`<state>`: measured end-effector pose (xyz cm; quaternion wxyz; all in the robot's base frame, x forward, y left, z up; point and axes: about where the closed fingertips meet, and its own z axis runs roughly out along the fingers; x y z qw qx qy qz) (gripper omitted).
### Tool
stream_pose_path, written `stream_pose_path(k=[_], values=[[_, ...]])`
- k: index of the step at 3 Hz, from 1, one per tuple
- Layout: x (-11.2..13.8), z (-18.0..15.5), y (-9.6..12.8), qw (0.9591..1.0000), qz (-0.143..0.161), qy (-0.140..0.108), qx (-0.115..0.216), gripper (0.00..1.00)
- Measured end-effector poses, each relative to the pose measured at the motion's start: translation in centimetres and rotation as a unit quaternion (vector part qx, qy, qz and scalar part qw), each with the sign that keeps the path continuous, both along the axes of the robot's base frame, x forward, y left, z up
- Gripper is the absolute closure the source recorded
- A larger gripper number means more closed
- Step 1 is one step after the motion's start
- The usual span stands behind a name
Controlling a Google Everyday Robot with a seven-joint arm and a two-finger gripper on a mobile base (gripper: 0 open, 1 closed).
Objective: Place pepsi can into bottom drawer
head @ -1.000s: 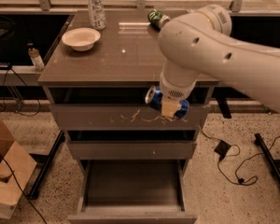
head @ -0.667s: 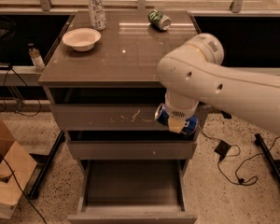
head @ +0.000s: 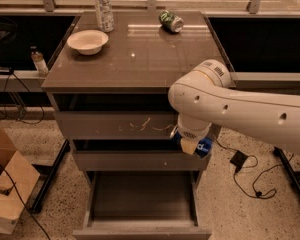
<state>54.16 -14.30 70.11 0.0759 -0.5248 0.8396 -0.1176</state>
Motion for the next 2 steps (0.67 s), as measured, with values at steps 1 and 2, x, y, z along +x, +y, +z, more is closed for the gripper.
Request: stream_pose_path(k=[1,2], values=[[-0.1,-2.6,0.5,0.9993,0.007,0.036,0.009,1.00],[-1.1,-6.7,1.8,0.9950,0.034,0.089,0.031,1.00]])
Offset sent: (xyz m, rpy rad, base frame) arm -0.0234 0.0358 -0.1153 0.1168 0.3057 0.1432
